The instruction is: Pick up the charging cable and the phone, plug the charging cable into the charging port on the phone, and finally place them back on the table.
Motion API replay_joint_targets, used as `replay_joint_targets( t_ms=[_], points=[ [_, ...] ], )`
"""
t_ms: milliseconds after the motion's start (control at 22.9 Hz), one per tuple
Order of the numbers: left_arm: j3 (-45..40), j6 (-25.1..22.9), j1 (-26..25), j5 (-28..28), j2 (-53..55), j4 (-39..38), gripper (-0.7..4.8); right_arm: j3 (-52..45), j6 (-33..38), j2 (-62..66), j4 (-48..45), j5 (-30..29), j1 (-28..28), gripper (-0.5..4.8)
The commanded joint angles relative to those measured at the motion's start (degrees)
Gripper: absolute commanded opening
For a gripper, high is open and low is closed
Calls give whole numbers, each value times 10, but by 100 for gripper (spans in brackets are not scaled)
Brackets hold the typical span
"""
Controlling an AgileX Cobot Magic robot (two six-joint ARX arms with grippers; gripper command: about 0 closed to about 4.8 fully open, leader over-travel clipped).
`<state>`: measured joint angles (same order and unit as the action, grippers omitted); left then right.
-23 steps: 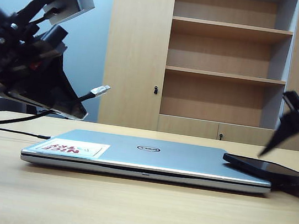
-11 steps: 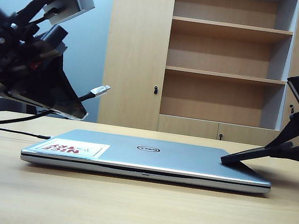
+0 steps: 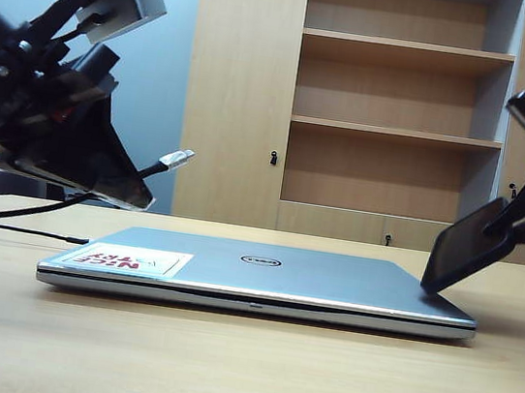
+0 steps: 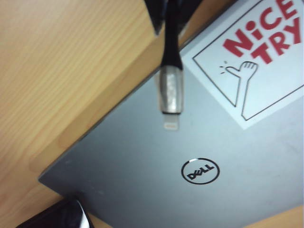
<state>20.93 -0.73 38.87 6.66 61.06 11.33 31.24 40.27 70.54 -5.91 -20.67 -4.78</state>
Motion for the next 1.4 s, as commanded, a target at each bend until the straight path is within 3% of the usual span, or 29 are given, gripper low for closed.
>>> replay_joint_targets(
  t_ms=[44, 438, 569, 700, 1006, 1400],
  points=[
    [2, 2, 21, 2, -1, 8, -6, 39, -57, -50, 3, -31, -2, -2],
    [2, 3, 54, 2, -1, 12, -6, 132, -218, -110, 239, -8, -31, -2],
    [2, 3, 54, 2, -1, 12, -6, 166, -259, -110, 334, 40, -52, -2],
    [2, 3, 54, 2, -1, 12, -6, 207, -264, -110, 472, 127, -95, -2],
    [2, 3, 54, 2, -1, 12, -6, 216, -264, -99, 638, 253, -168, -2],
    [2, 3, 54, 2, -1, 12, -6, 215, -264, -28, 656, 246, -176, -1]
  ],
)
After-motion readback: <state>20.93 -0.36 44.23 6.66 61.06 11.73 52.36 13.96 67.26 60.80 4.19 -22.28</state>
